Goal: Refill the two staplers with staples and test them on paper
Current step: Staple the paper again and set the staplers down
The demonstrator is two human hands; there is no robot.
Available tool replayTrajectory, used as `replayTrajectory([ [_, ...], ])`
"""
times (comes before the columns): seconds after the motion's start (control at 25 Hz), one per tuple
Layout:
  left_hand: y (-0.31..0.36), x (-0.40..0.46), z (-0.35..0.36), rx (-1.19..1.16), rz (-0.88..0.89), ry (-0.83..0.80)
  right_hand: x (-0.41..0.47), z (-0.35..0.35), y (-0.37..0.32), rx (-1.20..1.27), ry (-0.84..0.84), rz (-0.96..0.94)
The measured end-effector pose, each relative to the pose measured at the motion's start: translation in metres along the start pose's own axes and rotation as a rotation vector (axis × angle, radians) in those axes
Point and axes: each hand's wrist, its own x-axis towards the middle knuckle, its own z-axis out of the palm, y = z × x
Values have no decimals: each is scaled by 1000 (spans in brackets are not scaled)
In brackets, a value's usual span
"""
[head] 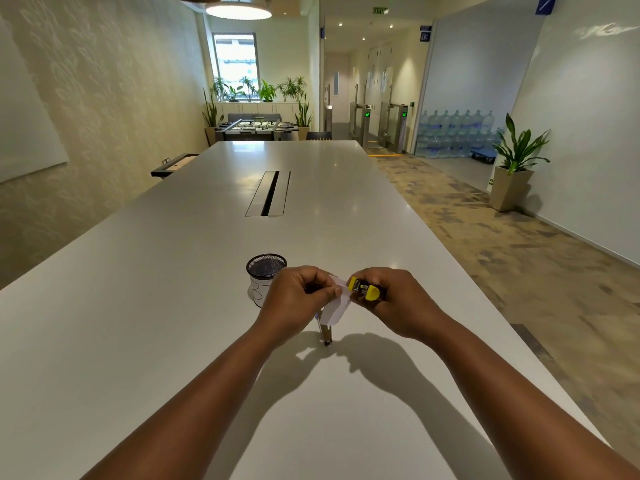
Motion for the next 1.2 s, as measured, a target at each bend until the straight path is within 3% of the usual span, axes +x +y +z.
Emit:
replayTrajectory([
  [0.16,-3,1,2,44,-37,-37,2,-6,-1,-141,-126,-29],
  [0.36,-7,1,7,162,-21,-58,4,-3,2,-317,-153,-47],
  [0.64,-7,4,8,153,-6,-24,-2,8,8,139,56,112],
  [0.84,-2,3,8,-199,-96,-24,-4,16,6,595,235,204],
  [1.2,6,3,14,-518,-256,-19,-4,17,2,768,294,235],
])
